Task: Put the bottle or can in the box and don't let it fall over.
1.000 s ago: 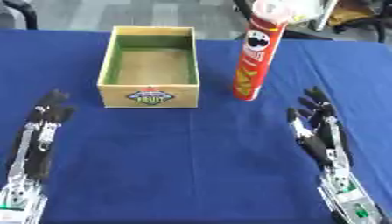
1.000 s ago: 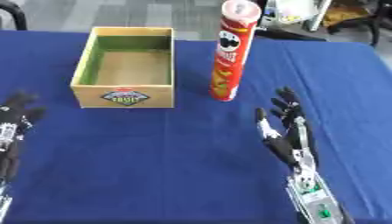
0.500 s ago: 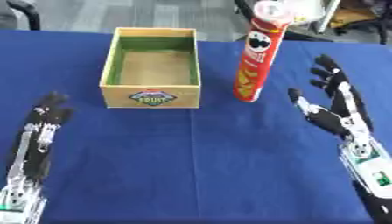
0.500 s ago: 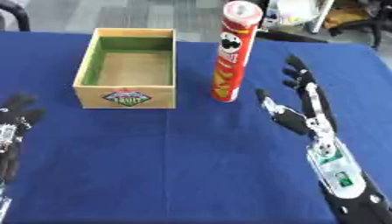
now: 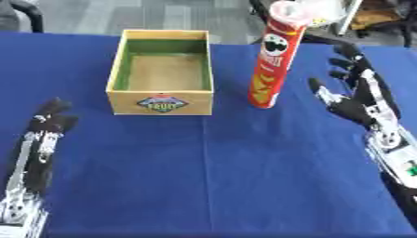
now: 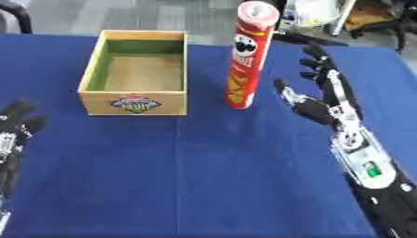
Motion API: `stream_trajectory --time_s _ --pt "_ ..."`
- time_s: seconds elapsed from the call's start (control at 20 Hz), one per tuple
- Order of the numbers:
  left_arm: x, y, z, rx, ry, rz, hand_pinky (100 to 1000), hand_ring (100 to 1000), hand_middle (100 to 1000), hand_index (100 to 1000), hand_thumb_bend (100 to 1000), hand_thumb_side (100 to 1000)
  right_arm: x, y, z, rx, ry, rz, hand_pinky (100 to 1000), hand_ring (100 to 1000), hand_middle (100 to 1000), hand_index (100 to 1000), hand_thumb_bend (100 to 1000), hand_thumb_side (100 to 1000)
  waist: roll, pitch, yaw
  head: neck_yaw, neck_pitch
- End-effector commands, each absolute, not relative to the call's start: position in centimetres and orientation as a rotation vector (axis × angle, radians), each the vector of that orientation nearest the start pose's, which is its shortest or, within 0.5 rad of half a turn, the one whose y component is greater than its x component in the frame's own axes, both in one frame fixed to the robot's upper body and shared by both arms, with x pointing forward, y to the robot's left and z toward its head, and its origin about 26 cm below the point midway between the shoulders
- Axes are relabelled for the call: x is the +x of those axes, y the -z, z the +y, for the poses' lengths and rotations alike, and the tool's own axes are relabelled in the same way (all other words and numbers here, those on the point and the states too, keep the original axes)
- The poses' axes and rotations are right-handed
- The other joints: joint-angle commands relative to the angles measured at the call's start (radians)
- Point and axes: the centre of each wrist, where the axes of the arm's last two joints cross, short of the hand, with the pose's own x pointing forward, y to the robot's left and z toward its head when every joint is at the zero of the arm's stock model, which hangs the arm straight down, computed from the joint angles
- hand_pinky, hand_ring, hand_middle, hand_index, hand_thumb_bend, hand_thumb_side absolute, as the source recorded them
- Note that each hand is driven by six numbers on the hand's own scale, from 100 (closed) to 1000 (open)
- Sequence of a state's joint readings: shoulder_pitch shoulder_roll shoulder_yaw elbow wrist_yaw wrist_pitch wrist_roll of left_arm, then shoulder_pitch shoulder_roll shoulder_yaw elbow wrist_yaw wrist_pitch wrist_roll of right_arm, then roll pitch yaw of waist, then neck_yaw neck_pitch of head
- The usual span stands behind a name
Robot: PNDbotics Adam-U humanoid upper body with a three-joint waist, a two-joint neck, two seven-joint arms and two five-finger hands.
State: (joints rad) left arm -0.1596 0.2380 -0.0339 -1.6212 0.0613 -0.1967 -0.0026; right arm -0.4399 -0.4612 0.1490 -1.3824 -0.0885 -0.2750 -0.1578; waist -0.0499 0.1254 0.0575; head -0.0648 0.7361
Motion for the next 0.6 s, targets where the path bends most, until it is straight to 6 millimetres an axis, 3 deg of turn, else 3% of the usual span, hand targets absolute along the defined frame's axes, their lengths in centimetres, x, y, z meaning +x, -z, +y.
stream_trajectory --time_s 0.05,0.6 --pt "31.7 -6.3 27.4 0.053 0.242 -1.979 874 794 834 952 414 760 38.8 -11.1 -30.2 -0.192 -0.339 -2.079 814 886 918 1000 413 297 0.006 -0.022 0.002 -0.005 -0.005" --pt "31.7 -6.3 27.3 0.047 0.242 -1.980 873 794 836 952 415 761 40.2 -10.2 -28.7 -0.002 -0.255 -2.075 798 872 904 1000 404 299 0.013 -0.018 0.008 -0.012 -0.003"
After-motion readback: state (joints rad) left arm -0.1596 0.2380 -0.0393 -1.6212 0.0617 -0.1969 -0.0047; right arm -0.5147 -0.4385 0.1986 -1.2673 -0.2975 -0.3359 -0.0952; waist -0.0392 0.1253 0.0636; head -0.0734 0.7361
